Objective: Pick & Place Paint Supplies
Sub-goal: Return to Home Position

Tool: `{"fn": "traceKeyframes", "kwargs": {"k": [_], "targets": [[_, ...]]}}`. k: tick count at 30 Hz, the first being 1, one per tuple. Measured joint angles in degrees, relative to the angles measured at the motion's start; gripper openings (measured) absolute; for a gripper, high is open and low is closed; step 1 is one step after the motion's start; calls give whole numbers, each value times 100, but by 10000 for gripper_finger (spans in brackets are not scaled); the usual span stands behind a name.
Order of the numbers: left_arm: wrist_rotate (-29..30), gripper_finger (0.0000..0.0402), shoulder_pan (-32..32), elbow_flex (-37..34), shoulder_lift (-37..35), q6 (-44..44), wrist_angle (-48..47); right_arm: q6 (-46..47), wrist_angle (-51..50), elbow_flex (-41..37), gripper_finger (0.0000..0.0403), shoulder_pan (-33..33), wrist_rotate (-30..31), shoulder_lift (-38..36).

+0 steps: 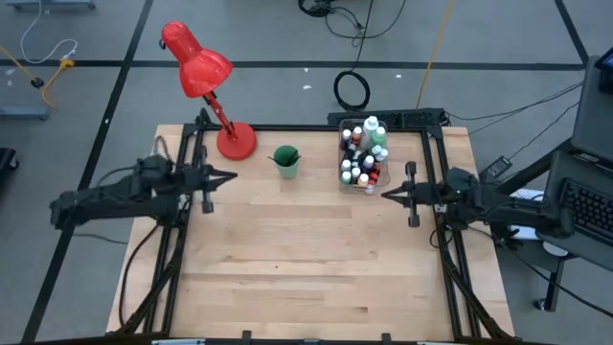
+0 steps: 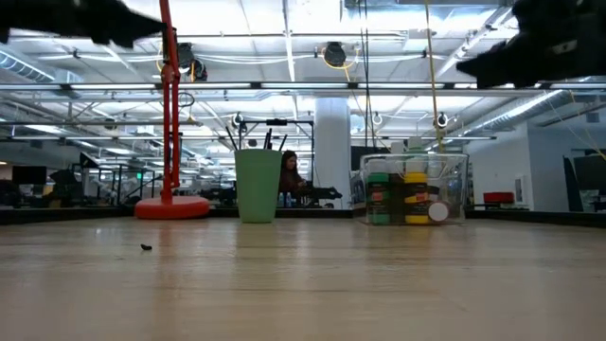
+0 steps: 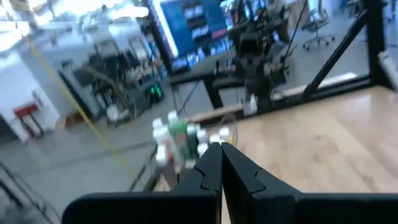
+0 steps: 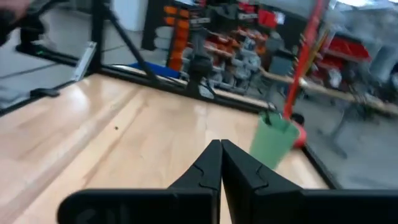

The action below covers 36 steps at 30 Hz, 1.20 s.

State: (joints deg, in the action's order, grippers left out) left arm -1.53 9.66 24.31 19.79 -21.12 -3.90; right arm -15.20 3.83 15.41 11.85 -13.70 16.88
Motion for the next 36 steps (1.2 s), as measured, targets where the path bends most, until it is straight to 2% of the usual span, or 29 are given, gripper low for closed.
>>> {"fn": "traceKeyframes", "kwargs": {"k": [2,5,9,12,15,17,22,27,36], "targets": [[-410,1,493,-221,47,75,105,271,178,-218,1,296,-24,0],[-659,1,1100,-595,-145,121,211,636,184,-469,0,670,-283,-94],[-1196,0,1711,-975,-837,412,274,945,-23,-693,0,1005,-985,-596],[-1551,0,1947,-1239,-1337,685,338,1225,-196,-774,0,1144,-1025,-1157],[-1603,0,2088,-1460,-1659,856,27,1443,-386,-847,0,1193,-1012,-1682],[-1602,0,2146,-1613,-1757,935,-168,1539,-421,-865,0,1205,-982,-1678],[-1696,0,2182,-1980,-1919,996,-155,1583,-278,-1086,0,1207,-416,-1677],[-2206,0,2176,-2142,-1883,1130,170,1580,71,-1428,0,1209,-414,-1668],[-2225,0,2176,-2146,-1876,1125,157,1537,133,-1445,0,1207,-439,-1666]]}}
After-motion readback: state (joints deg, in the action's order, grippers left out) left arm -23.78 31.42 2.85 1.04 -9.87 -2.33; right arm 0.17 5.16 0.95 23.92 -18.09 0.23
